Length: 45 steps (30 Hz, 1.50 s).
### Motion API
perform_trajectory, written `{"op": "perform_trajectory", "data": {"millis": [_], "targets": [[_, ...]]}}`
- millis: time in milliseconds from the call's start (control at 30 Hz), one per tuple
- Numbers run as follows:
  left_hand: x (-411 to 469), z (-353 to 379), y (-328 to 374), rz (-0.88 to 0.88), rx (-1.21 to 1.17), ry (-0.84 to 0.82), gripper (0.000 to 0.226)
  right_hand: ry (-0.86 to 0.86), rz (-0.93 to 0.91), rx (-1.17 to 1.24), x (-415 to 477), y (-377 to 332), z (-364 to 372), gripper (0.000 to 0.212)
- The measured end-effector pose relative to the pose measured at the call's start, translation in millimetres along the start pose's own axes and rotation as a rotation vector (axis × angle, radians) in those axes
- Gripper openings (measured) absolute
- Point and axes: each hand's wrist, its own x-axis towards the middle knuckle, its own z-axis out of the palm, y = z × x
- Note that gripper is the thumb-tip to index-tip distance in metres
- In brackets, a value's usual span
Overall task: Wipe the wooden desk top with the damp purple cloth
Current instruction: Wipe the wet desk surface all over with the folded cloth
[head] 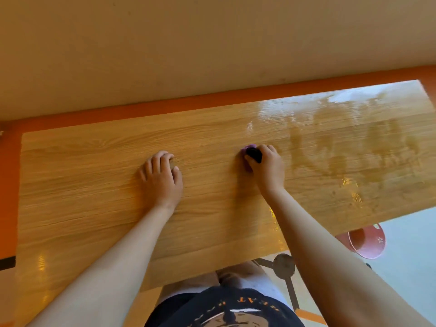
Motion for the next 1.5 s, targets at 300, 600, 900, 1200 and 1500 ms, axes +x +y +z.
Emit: {"op": "perform_trajectory", "data": {"millis": [300, 600, 900, 1200, 1500], "targets": [[-1, 2, 42, 0.024, -0.041, -0.112, 0.036, 0.026, 0.309, -0.081, 27, 49, -50, 0.022], [0, 42, 131, -0.060, -0.145, -0.061, 0.036, -0.052, -0.055, 0.023, 45, 13, -10, 0.020], [-8, 59, 141, -0.097, 0.035, -0.037, 0.041, -0.061, -0.125, -0.030, 123, 87, -59, 0.022], [-7, 59, 148, -0.141, 0.057, -0.009, 0.040, -0.236, -0.456, -0.167, 218, 28, -33, 0.030], [-7, 60, 148, -0.141, 0.058, 0.028, 0.038, -0.534, -0.653, -0.079, 125, 73, -67, 0.023]]}}
